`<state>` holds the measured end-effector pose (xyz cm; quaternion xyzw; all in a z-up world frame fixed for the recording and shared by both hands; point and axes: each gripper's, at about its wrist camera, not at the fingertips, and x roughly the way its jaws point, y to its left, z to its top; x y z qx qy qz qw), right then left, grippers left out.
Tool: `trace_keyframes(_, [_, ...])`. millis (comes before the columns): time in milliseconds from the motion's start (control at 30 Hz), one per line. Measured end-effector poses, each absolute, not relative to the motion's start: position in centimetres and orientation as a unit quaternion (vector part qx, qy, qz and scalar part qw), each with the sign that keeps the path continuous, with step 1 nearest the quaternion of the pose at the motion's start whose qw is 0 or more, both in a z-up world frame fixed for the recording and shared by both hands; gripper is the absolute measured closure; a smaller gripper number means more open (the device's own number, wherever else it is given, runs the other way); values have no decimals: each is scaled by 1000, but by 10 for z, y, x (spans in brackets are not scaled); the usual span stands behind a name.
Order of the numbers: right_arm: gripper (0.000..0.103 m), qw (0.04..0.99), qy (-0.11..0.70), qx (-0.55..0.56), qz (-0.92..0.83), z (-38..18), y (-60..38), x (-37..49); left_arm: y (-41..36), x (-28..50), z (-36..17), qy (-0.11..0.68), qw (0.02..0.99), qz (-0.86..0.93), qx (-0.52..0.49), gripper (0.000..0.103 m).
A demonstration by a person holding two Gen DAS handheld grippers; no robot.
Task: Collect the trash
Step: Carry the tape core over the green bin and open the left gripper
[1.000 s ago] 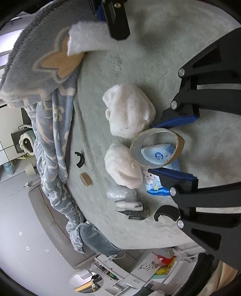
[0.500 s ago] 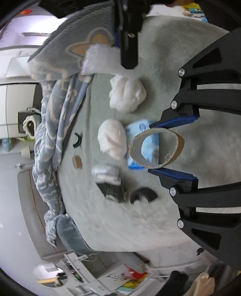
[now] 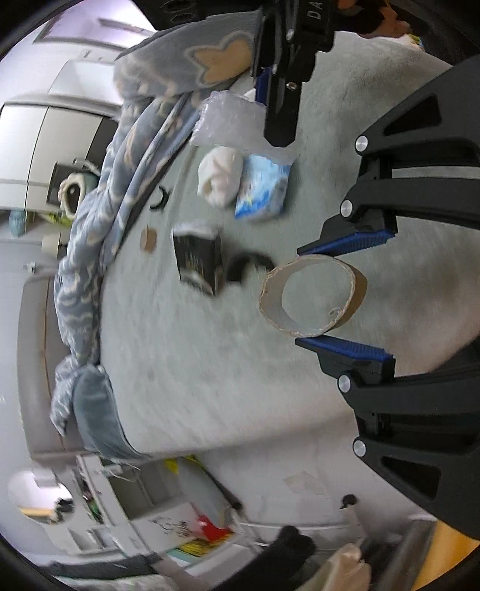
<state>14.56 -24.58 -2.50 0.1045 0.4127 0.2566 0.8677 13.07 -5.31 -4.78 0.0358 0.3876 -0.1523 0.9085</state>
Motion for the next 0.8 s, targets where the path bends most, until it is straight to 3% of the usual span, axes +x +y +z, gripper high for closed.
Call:
trace_keyframes(500, [71, 843, 427, 55, 321, -23, -127, 167, 60, 129, -75, 439, 894, -93, 3, 58])
trace_keyframes(800, [71, 826, 440, 35, 349, -32, -69, 174, 120, 135, -115, 513, 857, -57, -17, 58])
